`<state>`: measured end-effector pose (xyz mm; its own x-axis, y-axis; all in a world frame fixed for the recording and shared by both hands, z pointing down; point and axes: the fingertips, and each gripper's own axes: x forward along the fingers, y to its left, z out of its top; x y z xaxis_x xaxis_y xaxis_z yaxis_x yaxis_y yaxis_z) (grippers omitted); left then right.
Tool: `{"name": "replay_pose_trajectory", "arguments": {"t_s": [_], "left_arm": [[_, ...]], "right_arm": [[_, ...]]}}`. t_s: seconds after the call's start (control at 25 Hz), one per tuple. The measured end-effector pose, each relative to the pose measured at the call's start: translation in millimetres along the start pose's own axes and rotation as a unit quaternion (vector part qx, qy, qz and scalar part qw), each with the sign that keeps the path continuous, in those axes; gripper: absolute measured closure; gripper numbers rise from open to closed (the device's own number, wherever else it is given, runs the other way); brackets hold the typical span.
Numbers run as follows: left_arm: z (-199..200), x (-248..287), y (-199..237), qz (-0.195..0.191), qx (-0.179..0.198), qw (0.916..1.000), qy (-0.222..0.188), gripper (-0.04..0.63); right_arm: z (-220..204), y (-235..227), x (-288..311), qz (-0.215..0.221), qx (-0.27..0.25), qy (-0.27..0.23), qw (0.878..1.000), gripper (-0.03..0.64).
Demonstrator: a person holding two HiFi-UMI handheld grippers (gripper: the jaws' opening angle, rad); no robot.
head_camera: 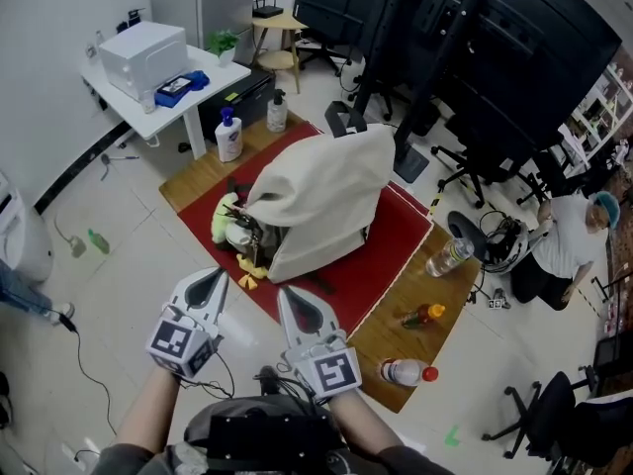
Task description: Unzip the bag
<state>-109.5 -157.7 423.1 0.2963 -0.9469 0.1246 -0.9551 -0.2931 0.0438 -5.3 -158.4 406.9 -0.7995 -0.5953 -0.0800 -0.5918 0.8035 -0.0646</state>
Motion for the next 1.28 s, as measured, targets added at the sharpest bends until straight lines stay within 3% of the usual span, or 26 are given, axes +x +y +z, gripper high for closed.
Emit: {"name": "replay_pose_trajectory", "arguments": {"t_s": [0.28,0.32,0.64,0.8,0.96,1.28], "left_arm": [[-3.2,38.6,26.3,-0.016,0.017,0.9997,0.004,0.564],[-4.2,42.5,30.5,-0.021,0.024,0.9995,0.008,0.519],[-16.0,80.8,63.8,-0.074,0.071,0.994,0.036,0.453],[-21.5,106.2,70.2,-0.116,0.13,0.9835,0.049,0.436],[-23.2,121.7,74.3,-0.148,0.152,0.976,0.048,0.421],[-15.8,123.0,68.6,-0.196,0.228,0.9528,0.039,0.37]], "right_arm": [[-16.5,-9.3,48.9,0.027,0.022,0.017,0.999,0.612],[-18.2,-8.7,55.8,0.027,0.024,0.02,0.999,0.612],[-34.1,-19.7,93.1,-0.014,0.009,0.051,0.999,0.612],[-39.3,-29.0,107.0,-0.038,0.012,0.059,0.997,0.612],[-43.3,-37.7,110.7,-0.065,0.008,0.064,0.996,0.612],[-46.3,-48.0,107.4,-0.106,0.015,0.063,0.992,0.612]]}}
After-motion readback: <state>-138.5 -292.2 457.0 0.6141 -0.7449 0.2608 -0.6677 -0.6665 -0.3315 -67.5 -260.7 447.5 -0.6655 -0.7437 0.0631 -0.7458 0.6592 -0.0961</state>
